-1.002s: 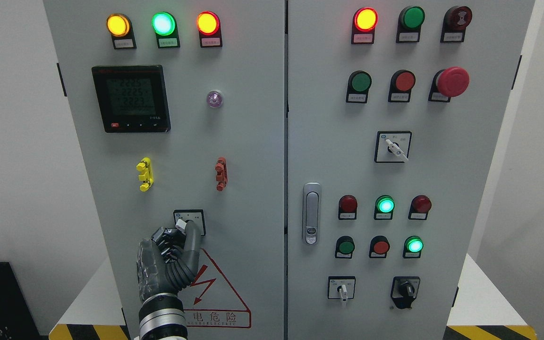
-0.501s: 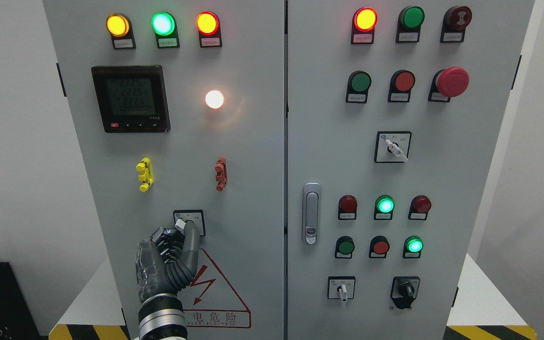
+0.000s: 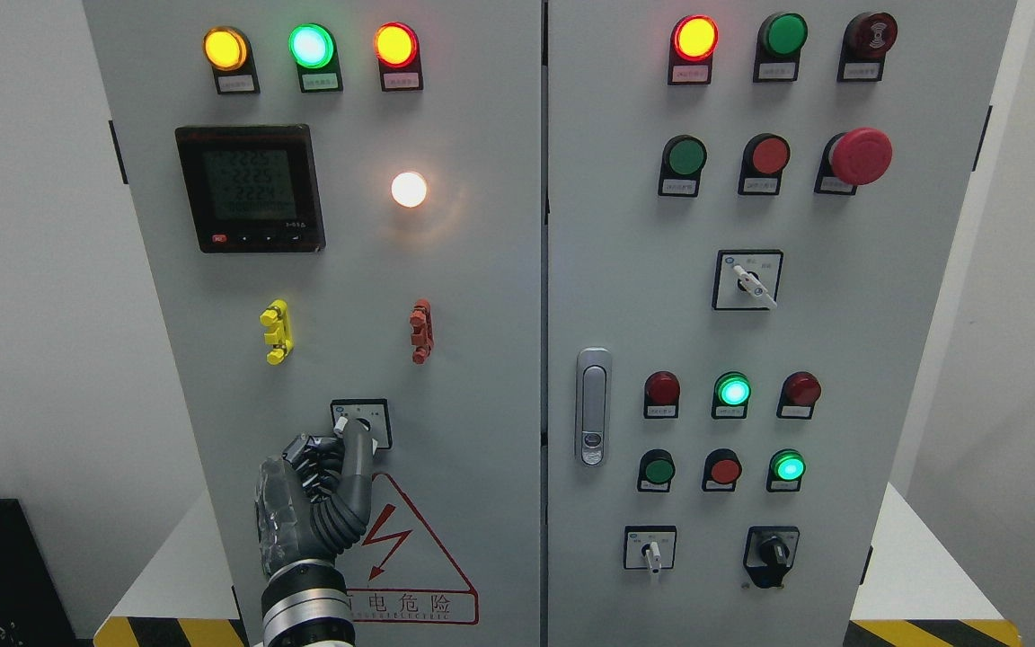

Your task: Turn on light switch 1

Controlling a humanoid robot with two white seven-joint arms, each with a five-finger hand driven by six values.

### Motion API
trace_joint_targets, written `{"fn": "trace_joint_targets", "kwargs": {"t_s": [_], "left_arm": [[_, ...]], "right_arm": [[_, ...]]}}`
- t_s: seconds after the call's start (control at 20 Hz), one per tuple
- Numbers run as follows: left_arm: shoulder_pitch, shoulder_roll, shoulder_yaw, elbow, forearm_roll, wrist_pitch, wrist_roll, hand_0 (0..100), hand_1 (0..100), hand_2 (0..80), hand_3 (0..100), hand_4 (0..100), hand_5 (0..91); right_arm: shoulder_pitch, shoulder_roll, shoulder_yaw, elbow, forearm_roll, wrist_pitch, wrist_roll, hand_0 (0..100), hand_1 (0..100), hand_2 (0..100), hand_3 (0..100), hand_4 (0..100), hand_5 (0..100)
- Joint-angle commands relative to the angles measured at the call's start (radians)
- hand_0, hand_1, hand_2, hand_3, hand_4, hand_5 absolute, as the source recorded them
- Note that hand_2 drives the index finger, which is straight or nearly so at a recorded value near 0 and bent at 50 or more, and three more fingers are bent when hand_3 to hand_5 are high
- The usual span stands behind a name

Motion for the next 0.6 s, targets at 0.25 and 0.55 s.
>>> {"fn": "trace_joint_targets", "kwargs": {"t_s": [0.25,0.55], "left_arm": [[-0.002,0.0,-0.01,0.0,0.0,-0.002,-0.01,43,36,64.2,85,94,85.3],[-0.003,0.0,-0.013,-0.001,0.0,-0.005,-0.009,38,34,64.2,85,95,85.3]], "right_arm": [[0.0,0.0,0.0,0.0,-0.025,0.001,-0.001,0,0,0,0,0,0],[0.0,0.0,0.0,0.0,-0.025,0.001,-0.001,0,0,0,0,0,0]]}}
